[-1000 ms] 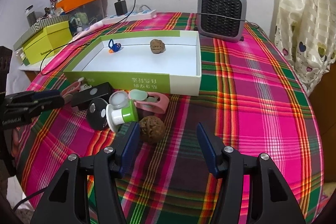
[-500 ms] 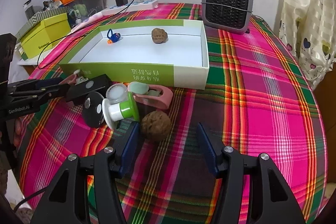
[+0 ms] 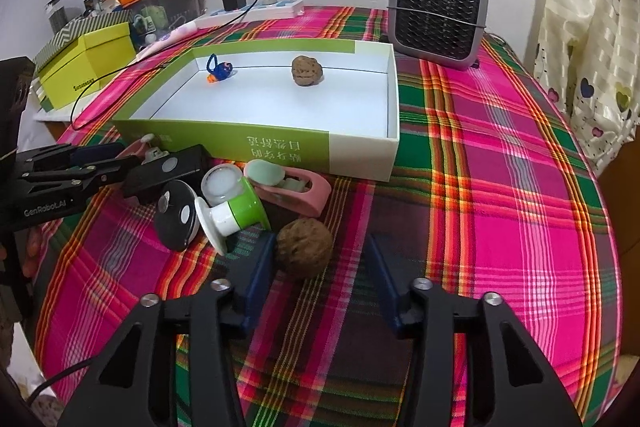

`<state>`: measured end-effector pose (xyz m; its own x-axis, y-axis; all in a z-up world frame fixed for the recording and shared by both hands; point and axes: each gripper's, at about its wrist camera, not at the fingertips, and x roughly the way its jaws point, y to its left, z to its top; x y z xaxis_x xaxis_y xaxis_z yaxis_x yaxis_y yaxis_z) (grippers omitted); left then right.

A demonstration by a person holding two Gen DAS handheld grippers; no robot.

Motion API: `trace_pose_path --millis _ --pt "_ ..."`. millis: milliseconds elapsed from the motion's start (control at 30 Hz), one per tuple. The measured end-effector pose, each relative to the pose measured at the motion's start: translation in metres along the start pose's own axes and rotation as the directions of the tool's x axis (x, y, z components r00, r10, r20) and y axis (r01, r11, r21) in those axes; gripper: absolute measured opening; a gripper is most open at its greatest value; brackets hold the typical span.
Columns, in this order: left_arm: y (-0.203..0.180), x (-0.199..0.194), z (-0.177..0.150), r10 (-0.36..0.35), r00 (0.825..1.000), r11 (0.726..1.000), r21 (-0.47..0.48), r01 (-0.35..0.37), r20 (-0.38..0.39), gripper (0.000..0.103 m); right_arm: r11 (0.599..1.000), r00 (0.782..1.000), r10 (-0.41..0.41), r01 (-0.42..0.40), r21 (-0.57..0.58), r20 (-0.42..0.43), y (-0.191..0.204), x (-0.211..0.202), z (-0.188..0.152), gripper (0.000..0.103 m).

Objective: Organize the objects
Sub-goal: 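Close the left tool on the pink clip while the right tool grasps the second walnut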

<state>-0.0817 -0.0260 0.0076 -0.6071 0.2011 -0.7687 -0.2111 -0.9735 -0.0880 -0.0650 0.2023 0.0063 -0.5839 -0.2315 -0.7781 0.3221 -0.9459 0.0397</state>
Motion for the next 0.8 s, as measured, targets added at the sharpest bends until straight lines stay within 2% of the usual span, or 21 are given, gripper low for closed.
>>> trace_pose_path --millis 100,200,500,800 --pt "-0.0013 0.0006 0.0001 0.010 1.000 1.000 0.007 -0.010 0.002 0.044 1.000 1.000 0.002 -0.002 0.004 0.001 -0.0011 -0.0002 0.0003 0.037" --pt "-0.0026 0.0004 0.0006 0.025 1.000 1.000 0.002 -0.025 -0.003 0.037 1.000 1.000 0.004 -0.004 0.007 0.002 -0.0015 0.0000 0.0006 0.034" --pt "-0.0054 0.0011 0.0011 0.029 1.000 1.000 0.007 -0.029 -0.001 0.024 1.000 1.000 0.008 -0.008 0.003 0.003 -0.0010 -0.0004 0.0013 0.031" --pt "-0.0043 0.0008 0.0007 0.034 0.999 0.999 0.000 -0.034 0.000 0.021 1.000 1.000 0.007 -0.007 0.004 0.003 -0.0009 -0.0007 0.0011 0.030"
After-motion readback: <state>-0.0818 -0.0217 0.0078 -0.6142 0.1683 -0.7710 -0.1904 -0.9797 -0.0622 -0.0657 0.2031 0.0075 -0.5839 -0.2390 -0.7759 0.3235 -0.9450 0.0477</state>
